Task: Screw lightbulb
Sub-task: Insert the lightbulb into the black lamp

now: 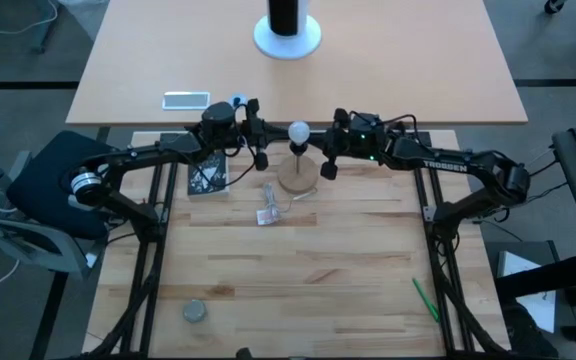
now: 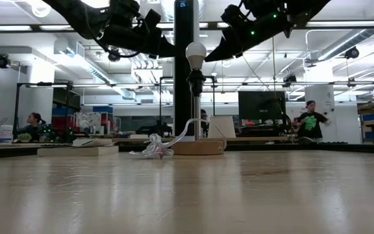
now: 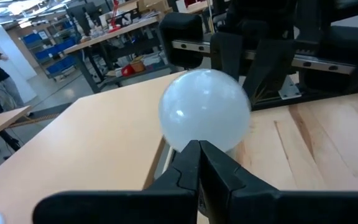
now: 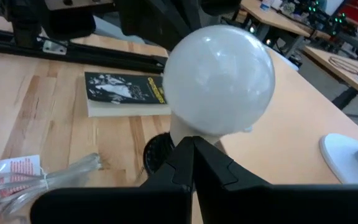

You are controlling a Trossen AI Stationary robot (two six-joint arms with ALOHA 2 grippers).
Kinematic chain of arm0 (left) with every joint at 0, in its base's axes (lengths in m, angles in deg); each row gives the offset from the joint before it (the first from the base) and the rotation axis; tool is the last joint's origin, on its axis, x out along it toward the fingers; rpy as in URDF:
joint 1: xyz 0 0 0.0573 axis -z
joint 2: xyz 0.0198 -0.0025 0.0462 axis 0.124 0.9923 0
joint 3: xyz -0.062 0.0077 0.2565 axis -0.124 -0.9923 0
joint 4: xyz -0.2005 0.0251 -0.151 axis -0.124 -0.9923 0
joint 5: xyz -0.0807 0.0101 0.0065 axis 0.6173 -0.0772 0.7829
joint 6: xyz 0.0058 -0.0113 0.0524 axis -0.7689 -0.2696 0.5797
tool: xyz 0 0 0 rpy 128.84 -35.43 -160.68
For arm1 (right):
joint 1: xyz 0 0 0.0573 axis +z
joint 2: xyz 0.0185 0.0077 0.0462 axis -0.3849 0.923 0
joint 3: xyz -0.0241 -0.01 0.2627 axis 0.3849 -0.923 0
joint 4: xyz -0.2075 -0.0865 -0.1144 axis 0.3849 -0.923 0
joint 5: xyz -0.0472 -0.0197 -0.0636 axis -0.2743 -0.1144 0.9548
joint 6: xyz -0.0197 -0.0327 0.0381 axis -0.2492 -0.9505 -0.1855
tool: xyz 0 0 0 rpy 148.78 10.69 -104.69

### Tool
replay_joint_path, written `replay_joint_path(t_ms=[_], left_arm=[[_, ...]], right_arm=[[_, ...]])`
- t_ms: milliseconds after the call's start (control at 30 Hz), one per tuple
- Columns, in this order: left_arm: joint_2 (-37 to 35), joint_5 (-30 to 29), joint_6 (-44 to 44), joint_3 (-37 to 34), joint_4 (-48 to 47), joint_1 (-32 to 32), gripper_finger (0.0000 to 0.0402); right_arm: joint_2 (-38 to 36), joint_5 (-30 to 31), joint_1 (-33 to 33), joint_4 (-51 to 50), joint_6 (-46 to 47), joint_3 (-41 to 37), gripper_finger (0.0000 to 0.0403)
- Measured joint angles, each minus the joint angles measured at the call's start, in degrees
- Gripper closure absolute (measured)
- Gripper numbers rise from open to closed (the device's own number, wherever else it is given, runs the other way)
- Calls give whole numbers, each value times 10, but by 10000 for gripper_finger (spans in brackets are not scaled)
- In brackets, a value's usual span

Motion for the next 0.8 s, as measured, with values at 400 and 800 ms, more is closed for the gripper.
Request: replay_joint_path(t_ms=[400,800], left_arm=[[-12,0,-18,0,-15,0,401],[-15,54,-9,0,-16,2,401]], right_arm=[[-22,39,-5,-23,4,0,403],[-1,35,-22,32,-18,0,403]])
